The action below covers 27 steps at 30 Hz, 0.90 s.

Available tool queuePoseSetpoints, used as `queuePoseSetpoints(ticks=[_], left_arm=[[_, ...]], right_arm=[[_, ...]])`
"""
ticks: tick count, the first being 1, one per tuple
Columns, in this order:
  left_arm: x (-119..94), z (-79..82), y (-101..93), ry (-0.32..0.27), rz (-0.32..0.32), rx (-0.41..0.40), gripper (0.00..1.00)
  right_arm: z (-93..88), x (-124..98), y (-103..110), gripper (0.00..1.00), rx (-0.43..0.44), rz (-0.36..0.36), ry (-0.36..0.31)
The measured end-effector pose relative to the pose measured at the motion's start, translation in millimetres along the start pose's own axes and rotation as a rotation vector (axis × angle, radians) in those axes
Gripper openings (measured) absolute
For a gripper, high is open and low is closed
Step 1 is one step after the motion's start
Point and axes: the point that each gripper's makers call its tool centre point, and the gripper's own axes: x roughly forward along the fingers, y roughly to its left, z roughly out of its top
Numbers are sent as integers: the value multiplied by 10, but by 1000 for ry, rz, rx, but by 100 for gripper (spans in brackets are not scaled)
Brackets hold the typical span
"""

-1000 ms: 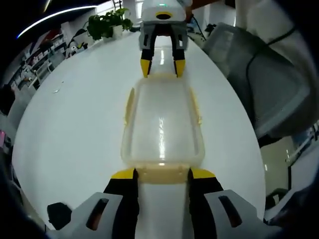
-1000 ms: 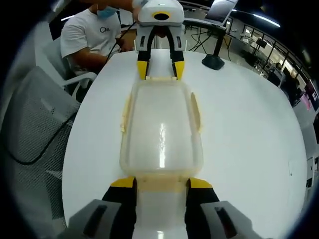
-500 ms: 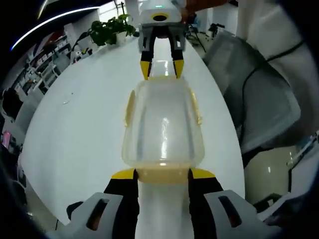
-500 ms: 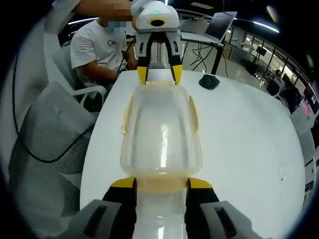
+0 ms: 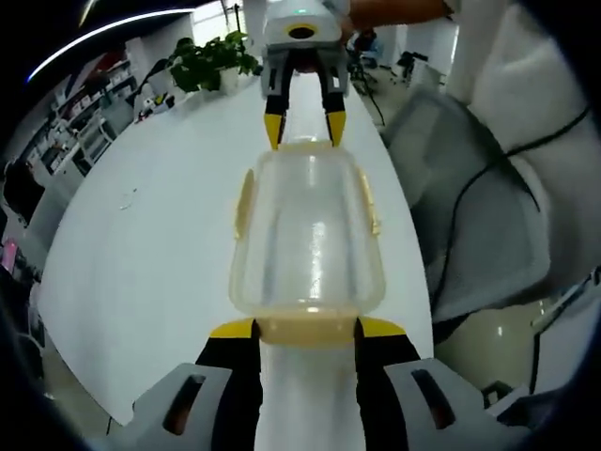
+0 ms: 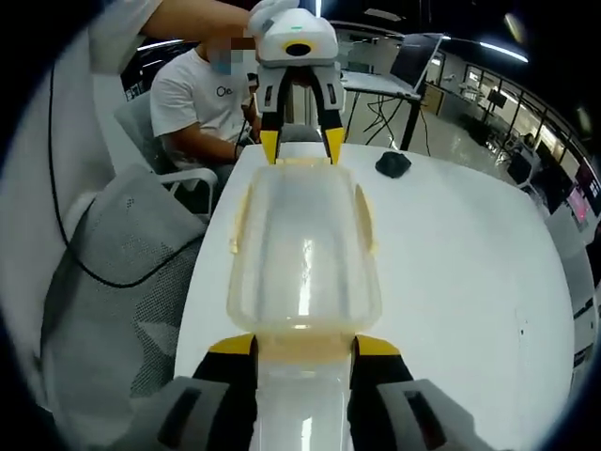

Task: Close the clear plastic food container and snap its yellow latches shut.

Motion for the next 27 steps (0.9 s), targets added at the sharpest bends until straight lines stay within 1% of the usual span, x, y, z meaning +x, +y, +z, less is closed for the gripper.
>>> queuePoseSetpoints(ticks=[3,7,13,16,27], left_arm=[[56,96,3,-4,3,9,36],[150,234,-27,-3,-2,14,36],[240,384,-22,-4,0,14,36],[290,458,-30,2,-2,14,36],[522,770,-89,18,-4,13,36]], right_arm=[[-83,-72,13,35,11,0,-6],[-211,-165,42,35,17,2,2],[-344,-310,45,35,16,-10,3],[-405,-344,47,35,12,-11,9],[-749,-541,92,35,19,-7,12]])
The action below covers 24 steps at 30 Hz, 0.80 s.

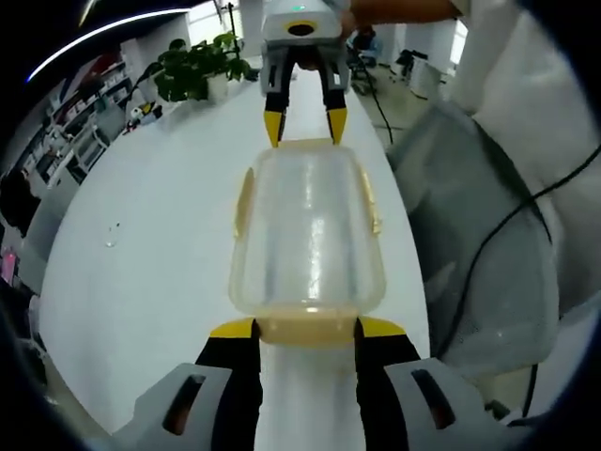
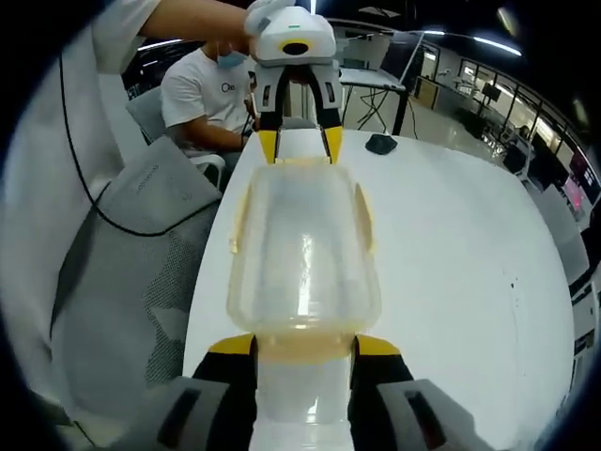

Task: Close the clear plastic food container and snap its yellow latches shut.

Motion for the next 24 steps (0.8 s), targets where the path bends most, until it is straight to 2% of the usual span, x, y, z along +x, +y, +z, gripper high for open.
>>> queuePoseSetpoints(ticks=[14,24], left_arm=[[386,474,9,11,3,34,36],[577,663,14,39,-3,35,36]], right_arm=[[-536,-287,11,35,20,-13,14],[-784,-388,11,35,26,-13,9]])
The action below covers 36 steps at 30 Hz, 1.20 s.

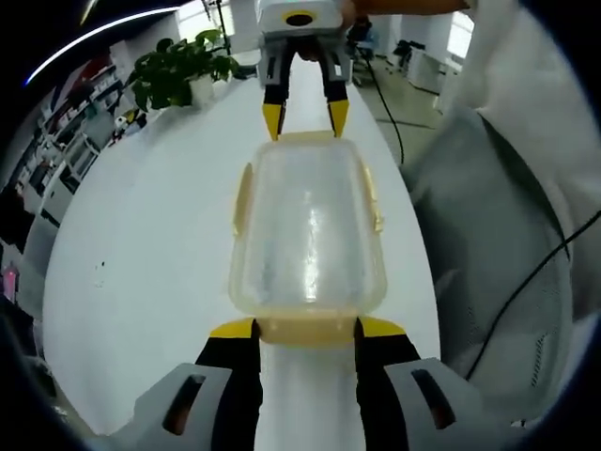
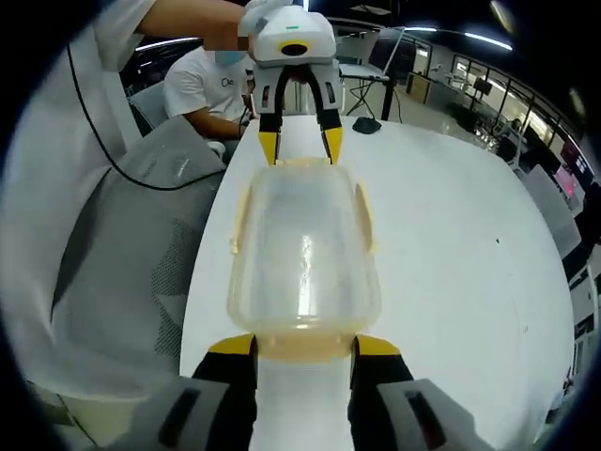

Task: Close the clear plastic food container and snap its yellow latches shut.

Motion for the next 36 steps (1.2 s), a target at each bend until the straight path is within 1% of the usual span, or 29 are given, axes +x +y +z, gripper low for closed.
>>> queuePoseSetpoints(ticks=[5,8,10,13,17,25,29,36], left_arm=[[119,77,-13,8,-3,0,36],[170,74,3,20,-1,10,36],[199,73,-2,21,-12,3,36],[241,65,20,35,-3,13,36],[278,25,39,55,-4,18,36],[326,-51,39,74,-12,15,36],[346,-41,18,74,-17,14,36],[370,-71,16,78,-7,25,37]], right_arm=[[-145,3,-6,35,2,11,12],[-183,11,-4,35,8,12,10],[-215,21,6,35,7,15,9],[-232,31,-26,36,8,7,2],[-244,90,-55,36,3,11,12],[-262,182,-56,36,8,22,14],[-303,213,-52,36,-2,23,34],[-300,222,-54,36,-8,16,34]])
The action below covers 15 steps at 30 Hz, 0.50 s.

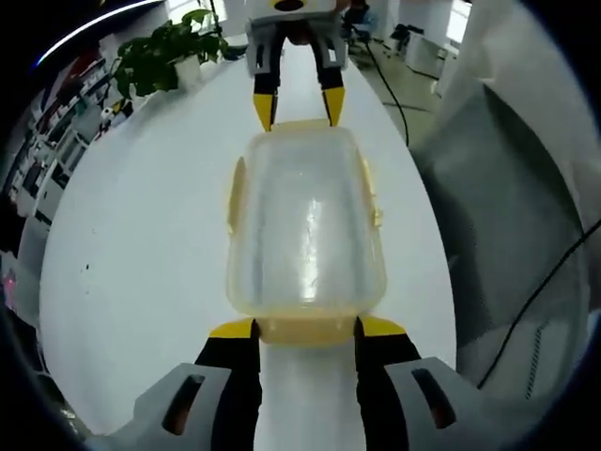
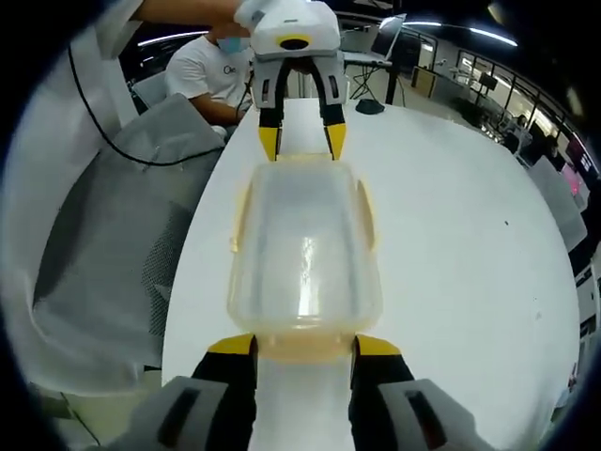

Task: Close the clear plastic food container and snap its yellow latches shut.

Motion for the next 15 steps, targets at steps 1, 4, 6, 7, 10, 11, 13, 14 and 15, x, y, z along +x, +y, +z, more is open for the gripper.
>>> queuePoseSetpoints(ticks=[1,4,6,7,10,11,13,14,15], left_arm=[[4,0,-5,2,0,5,37],[1,-4,-11,6,6,9,37],[1,-10,-16,7,7,5,37],[2,-11,-27,9,9,10,37],[-3,-18,-35,14,14,18,37],[-1,-18,-38,11,16,19,37],[1,-28,-35,8,24,19,37],[0,-29,-33,7,27,20,37],[0,-30,-30,6,32,21,37]], right_arm=[[-2,11,9,36,2,-1,3],[-2,15,18,36,-6,-7,9],[0,14,22,36,-6,-6,9],[3,15,26,36,-9,-7,13],[11,20,52,36,-11,-4,22],[6,23,51,36,-16,-9,27],[2,24,39,36,-3,-16,31],[0,25,34,37,-2,-19,33],[1,24,33,37,-1,-21,33]])
